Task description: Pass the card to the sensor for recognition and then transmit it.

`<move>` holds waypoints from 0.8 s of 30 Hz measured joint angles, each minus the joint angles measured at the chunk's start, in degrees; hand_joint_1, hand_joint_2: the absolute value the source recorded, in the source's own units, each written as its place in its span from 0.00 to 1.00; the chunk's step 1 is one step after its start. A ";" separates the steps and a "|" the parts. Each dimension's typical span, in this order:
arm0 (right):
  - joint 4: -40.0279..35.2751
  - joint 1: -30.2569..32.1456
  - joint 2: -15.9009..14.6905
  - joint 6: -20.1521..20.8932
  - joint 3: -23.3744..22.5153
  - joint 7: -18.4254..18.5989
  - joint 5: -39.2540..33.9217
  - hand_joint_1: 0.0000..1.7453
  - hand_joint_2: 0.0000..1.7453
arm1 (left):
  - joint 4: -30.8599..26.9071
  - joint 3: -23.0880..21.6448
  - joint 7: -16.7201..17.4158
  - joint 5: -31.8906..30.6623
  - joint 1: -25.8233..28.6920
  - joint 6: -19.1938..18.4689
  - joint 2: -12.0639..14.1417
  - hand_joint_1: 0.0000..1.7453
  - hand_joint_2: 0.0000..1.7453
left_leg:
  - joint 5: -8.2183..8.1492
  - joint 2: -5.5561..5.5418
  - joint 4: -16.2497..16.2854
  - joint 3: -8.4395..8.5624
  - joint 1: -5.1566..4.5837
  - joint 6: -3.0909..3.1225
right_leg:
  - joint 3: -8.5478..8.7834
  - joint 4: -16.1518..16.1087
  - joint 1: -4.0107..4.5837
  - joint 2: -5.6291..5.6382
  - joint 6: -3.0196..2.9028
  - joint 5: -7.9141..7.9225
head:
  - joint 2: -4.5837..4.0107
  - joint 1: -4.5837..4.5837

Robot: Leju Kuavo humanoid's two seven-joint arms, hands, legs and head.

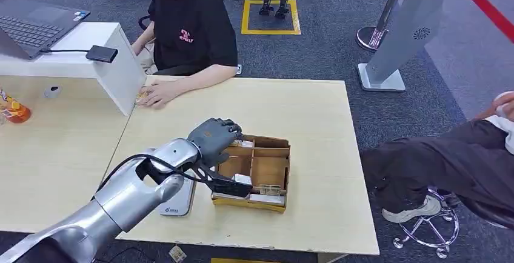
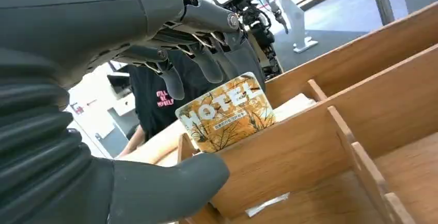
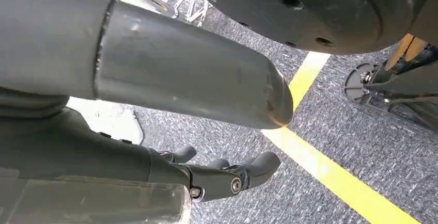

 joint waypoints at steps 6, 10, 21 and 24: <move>0.00 0.00 0.00 -0.02 -0.04 0.00 -0.02 0.00 0.00 | 0.00 0.00 1.14 -1.64 0.24 0.46 -0.26 0.36 1.00 | 0.00 0.00 0.00 0.00 0.00 0.00 | 0.00 0.00 0.00 0.00 0.00 0.00 | 0.00 0.00; 0.00 0.00 0.00 -0.02 -0.09 0.00 -0.07 0.00 0.00 | 0.00 0.00 1.29 -1.86 0.33 0.52 -0.26 0.33 1.00 | 0.00 0.00 0.00 0.00 0.00 0.00 | 0.00 0.00 0.00 0.00 0.00 0.00 | 0.00 0.00; 0.00 0.00 0.00 0.00 -0.20 0.07 -0.13 0.00 0.00 | 0.07 0.00 2.65 -5.86 0.89 1.14 -0.55 0.36 1.00 | 0.00 0.00 0.00 0.00 0.00 0.00 | 0.00 0.00 0.00 0.00 0.00 0.00 | 0.00 0.00; 0.00 0.00 0.00 0.00 -0.20 0.04 -0.15 0.00 0.00 | 0.07 0.00 2.84 -6.97 0.92 1.01 -0.55 0.37 1.00 | 0.00 0.00 0.00 0.00 0.00 0.00 | 0.00 0.00 0.00 0.00 0.00 0.00 | 0.00 0.00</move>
